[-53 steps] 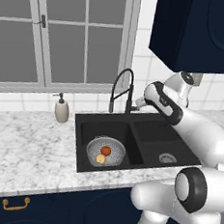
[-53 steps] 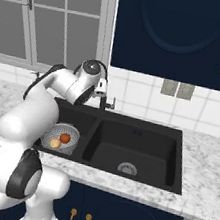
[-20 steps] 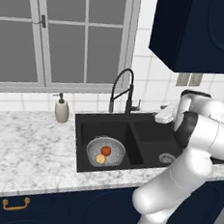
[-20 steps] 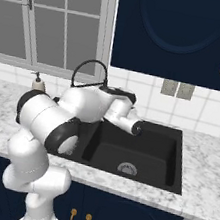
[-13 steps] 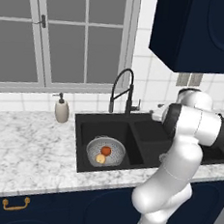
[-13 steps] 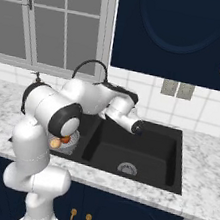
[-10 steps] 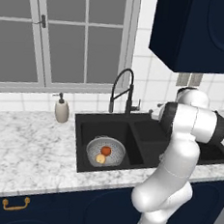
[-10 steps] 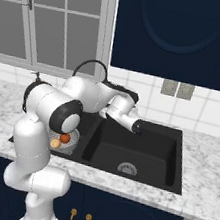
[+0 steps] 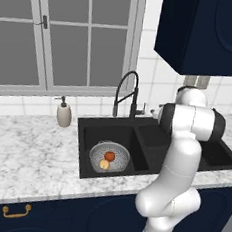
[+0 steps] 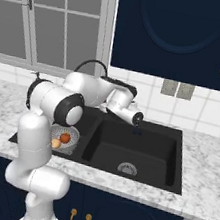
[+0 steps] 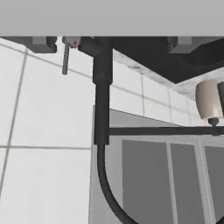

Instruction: Put the colander in the sink, put the orange, peach in the colander, and turn on the sink faucet and pour water over the colander.

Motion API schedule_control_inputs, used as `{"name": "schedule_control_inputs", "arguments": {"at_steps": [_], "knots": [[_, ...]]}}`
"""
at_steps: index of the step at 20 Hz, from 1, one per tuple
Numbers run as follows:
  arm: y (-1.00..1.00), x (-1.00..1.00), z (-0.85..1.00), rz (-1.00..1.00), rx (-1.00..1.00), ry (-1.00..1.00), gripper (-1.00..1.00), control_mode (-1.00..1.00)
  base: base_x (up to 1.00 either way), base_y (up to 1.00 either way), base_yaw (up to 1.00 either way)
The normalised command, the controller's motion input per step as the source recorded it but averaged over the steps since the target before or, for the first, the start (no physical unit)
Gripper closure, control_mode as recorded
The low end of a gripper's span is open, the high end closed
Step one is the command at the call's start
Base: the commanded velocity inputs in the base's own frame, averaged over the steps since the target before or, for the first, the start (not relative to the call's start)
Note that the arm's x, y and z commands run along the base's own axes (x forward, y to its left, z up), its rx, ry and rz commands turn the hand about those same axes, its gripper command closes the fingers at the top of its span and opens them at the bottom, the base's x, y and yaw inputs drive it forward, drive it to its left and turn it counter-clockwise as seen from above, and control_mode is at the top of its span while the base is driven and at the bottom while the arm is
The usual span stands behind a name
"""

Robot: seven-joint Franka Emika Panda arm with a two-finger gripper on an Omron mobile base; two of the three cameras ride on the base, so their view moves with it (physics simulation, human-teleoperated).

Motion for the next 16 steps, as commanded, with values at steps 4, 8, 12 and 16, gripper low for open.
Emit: {"name": "schedule_control_inputs", "arguments": {"at_steps": [4,8,12,16], "knots": [[0.22,0.24,-0.12,0.0,0.0,-0.01,-1.0,-1.0,0.0,0.0,0.0],[0.14,0.44,-0.04,0.0,0.0,-0.08,-1.0,-1.0,0.0,0.0,0.0],[0.03,0.41,-0.1,0.0,0.0,-0.04,-1.0,-1.0,0.0,0.0,0.0],[-0.04,0.31,-0.17,0.0,0.0,0.0,-1.0,-1.0,0.0,0.0,0.0]]}}
